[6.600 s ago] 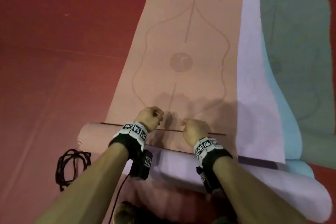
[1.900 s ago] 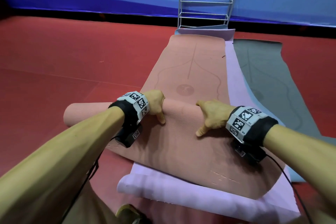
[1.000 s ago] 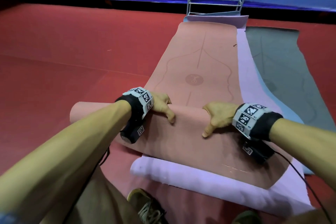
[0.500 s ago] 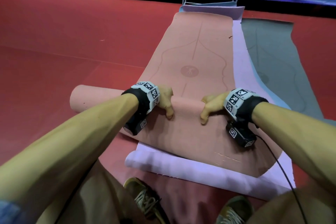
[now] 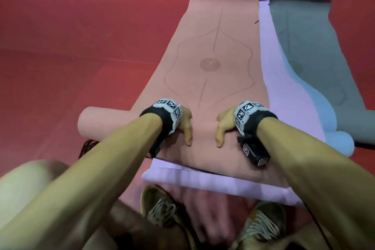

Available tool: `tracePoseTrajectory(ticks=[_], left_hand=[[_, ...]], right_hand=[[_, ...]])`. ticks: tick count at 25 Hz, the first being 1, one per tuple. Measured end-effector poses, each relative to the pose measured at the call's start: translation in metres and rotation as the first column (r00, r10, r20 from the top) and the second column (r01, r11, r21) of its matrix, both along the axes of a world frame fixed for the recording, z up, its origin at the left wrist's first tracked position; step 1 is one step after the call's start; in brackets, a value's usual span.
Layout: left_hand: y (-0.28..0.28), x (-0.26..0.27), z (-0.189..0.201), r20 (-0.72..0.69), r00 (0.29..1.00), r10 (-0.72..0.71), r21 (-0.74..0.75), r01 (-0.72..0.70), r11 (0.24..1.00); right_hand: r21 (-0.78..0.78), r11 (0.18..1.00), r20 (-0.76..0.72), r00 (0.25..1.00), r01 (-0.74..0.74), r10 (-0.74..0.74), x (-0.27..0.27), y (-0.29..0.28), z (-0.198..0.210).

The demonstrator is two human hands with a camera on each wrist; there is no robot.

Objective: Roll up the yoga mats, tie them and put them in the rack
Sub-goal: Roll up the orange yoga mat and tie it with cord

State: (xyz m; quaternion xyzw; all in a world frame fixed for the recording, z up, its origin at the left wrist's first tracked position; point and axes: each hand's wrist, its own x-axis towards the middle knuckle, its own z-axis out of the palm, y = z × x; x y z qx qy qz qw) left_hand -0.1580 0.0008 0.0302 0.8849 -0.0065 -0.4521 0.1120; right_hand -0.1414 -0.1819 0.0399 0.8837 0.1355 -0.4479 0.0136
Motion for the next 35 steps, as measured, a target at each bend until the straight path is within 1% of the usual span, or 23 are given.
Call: tracePoseTrajectory(ticks=[2,4,5,7,8,10,12,14,15,16,17,18,20,21,23,24,25,26,29,31,32,33,35], left_hand=[[0.000,-0.007,-0.017,0.043,0.998,0.051,-0.010,-0.050,0.999],[0.006,-0.016,-0.023,0.061,0.990,0.129,-0.012,-0.129,0.992],[0.008,-0.021,-0.024,0.059,0.988,0.144,-0.001,-0.145,0.989],[0.011,-0.031,-0.026,-0.027,0.986,0.163,-0.020,-0.164,0.986],[0.011,-0.036,-0.026,-0.090,0.983,0.158,-0.031,-0.161,0.986],[0.008,-0.040,-0.025,-0.160,0.979,0.126,-0.021,-0.131,0.991],[-0.001,-0.041,-0.033,-0.145,0.989,0.035,-0.007,-0.036,0.999],[-0.012,-0.045,-0.045,-0.122,0.990,-0.072,0.004,0.073,0.997],[-0.016,-0.048,-0.049,-0.108,0.989,-0.101,0.011,0.103,0.995],[-0.018,-0.052,-0.052,-0.098,0.990,-0.102,0.018,0.104,0.994],[-0.020,-0.055,-0.053,-0.093,0.992,-0.082,0.018,0.084,0.996],[-0.020,-0.057,-0.054,-0.098,0.994,-0.046,0.010,0.047,0.999],[-0.017,-0.059,-0.057,-0.131,0.991,0.027,-0.017,-0.029,0.999],[-0.015,-0.061,-0.059,-0.153,0.987,0.049,-0.024,-0.054,0.998],[-0.015,-0.063,-0.066,-0.193,0.979,0.063,-0.042,-0.072,0.997],[-0.016,-0.064,-0.071,-0.204,0.978,0.051,-0.042,-0.061,0.997],[-0.017,-0.065,-0.075,-0.206,0.978,0.029,-0.038,-0.037,0.999],[-0.018,-0.068,-0.079,-0.192,0.981,-0.003,-0.028,-0.003,1.000],[-0.021,-0.079,-0.094,-0.090,0.987,-0.131,0.044,0.136,0.990],[-0.022,-0.087,-0.102,0.005,0.985,-0.172,0.096,0.171,0.981],[-0.021,-0.087,-0.105,-0.001,0.992,-0.128,0.079,0.128,0.989],[-0.019,-0.085,-0.109,-0.039,0.997,-0.065,0.050,0.067,0.997],[-0.011,-0.079,-0.110,-0.085,0.996,0.009,0.006,-0.009,1.000]], right_hand=[[0.008,0.999,-0.047,0.998,0.038,-0.037,-0.007,0.002,-0.003],[0.006,1.000,0.000,1.000,-0.011,0.011,-0.014,0.010,-0.009],[0.008,0.999,0.038,0.998,-0.041,0.041,-0.018,0.016,-0.015],[0.046,0.997,0.087,0.994,-0.067,0.062,-0.029,0.024,-0.026],[0.056,0.997,0.081,0.995,-0.055,0.050,-0.032,0.024,-0.029],[0.023,0.999,0.012,1.000,-0.023,0.022,-0.035,0.021,-0.030],[-0.038,0.999,-0.122,0.992,0.005,-0.009,-0.039,0.016,-0.036],[-0.064,0.998,-0.254,0.966,0.025,-0.041,-0.047,0.015,-0.042],[-0.070,0.997,-0.287,0.957,0.031,-0.050,-0.049,0.014,-0.046],[-0.074,0.997,-0.307,0.950,0.038,-0.059,-0.052,0.012,-0.048],[-0.072,0.996,-0.307,0.949,0.045,-0.065,-0.055,0.010,-0.048],[-0.068,0.997,-0.271,0.962,0.028,-0.045,-0.059,0.010,-0.045],[-0.040,0.999,-0.111,0.994,-0.020,0.016,-0.063,0.012,-0.046],[-0.032,0.998,-0.059,0.997,-0.051,0.050,-0.067,0.014,-0.049],[-0.045,0.995,-0.021,0.996,-0.087,0.086,-0.074,0.018,-0.057],[-0.074,0.992,-0.028,0.995,-0.103,0.101,-0.076,0.018,-0.059],[-0.089,0.991,-0.060,0.994,-0.098,0.093,-0.077,0.016,-0.063],[-0.095,0.992,-0.123,0.990,-0.078,0.066,-0.077,0.015,-0.069],[-0.067,0.998,-0.330,0.944,-0.014,-0.008,-0.077,0.017,-0.080],[-0.057,0.998,-0.361,0.932,0.010,-0.030,-0.076,0.017,-0.086],[-0.050,0.999,-0.346,0.938,0.009,-0.026,-0.076,0.018,-0.084],[-0.042,0.999,-0.299,0.954,0.003,-0.015,-0.077,0.019,-0.083],[0.001,1.000,-0.125,0.992,-0.005,0.006,-0.079,0.019,-0.084]])
